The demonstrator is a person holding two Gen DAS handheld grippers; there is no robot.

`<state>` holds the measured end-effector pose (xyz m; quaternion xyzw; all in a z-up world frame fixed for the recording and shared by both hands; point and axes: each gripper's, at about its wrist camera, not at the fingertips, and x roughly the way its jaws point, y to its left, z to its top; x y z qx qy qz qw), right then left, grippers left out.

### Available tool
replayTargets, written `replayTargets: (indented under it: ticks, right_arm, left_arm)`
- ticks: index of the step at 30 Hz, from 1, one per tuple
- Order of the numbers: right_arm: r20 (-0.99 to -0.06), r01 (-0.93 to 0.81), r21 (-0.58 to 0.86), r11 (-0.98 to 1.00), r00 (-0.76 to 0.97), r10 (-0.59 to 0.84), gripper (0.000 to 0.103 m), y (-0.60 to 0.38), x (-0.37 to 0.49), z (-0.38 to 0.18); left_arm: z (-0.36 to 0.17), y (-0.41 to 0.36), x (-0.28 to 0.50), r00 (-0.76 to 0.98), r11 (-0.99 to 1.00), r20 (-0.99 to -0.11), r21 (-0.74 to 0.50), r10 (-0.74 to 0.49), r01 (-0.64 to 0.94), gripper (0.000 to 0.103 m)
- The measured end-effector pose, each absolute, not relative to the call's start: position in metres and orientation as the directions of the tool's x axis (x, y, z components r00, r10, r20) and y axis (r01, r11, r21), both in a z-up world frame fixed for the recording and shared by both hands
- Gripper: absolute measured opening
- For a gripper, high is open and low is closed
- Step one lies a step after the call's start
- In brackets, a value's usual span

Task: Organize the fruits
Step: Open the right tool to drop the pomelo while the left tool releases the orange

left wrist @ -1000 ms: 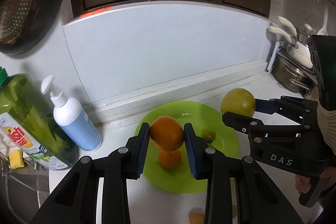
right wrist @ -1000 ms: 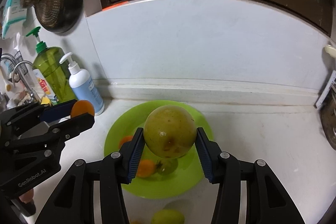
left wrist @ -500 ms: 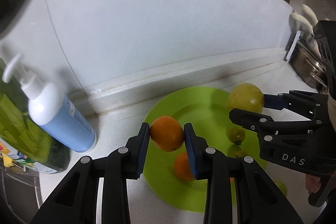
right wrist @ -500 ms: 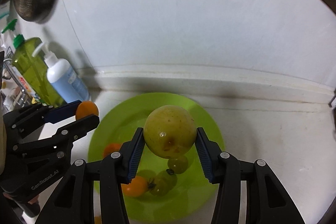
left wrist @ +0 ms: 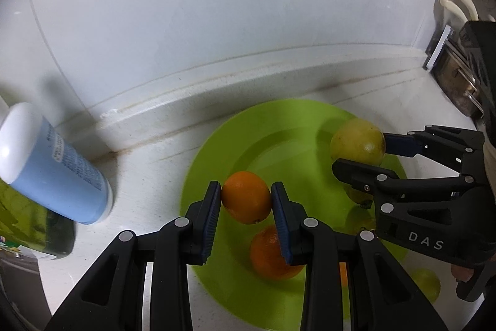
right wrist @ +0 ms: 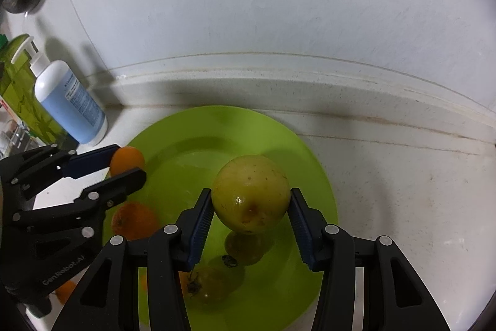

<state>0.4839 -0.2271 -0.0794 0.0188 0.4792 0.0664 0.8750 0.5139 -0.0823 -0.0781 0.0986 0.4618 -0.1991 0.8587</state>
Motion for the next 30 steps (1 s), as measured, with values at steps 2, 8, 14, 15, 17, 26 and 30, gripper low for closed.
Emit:
replayTargets:
  ticks: [2, 8, 14, 15, 17, 26, 30]
  right_arm:
    - [-0.838, -0.104, 0.092, 0.990, 0.529, 0.133, 0.050, -0.226, 0.485, -0.080]
    - [-0.846, -0.110, 0.086, 0.990, 0.517, 0.131, 0.050, -0.226, 0.487, -0.084]
    - [-0.854, -0.118, 0.076, 0.990, 0.504, 0.125, 0.050, -0.222, 0.491, -0.090]
    - [-0.856, -0.119, 0.075, 0.990, 0.502, 0.125, 0.050, -0.222, 0.492, -0.091]
    - [-0.858, -0.120, 0.074, 0.990, 0.499, 0.125, 0.050, -0.221, 0.493, -0.092]
    - [-0.853, -0.131, 0.074, 0.989, 0.504, 0.131, 0.050, -0.221, 0.491, -0.089]
    - [-0.837, -0.129, 0.061, 0.990, 0.534, 0.121, 0.051, -0.220, 0.482, -0.079]
  left_arm:
    - [-0.081, -0.085, 0.514, 0.488, 0.899, -0.837, -0.011, -0.247, 0.437, 0.033]
    - [-0.088, -0.092, 0.516, 0.472, 0.896, -0.849, -0.003, -0.237, 0.444, 0.033]
    - [-0.093, -0.093, 0.520, 0.461, 0.896, -0.855, -0.011, -0.239, 0.444, 0.033]
    - [-0.093, -0.094, 0.521, 0.460, 0.896, -0.855, -0.011, -0.238, 0.444, 0.033]
    - [-0.094, -0.094, 0.522, 0.458, 0.896, -0.856, -0.015, -0.241, 0.444, 0.033]
    - [-0.088, -0.089, 0.519, 0.472, 0.903, -0.848, -0.020, -0.242, 0.428, 0.044]
    - [-0.075, -0.087, 0.510, 0.508, 0.907, -0.829, 0.001, -0.235, 0.421, 0.048]
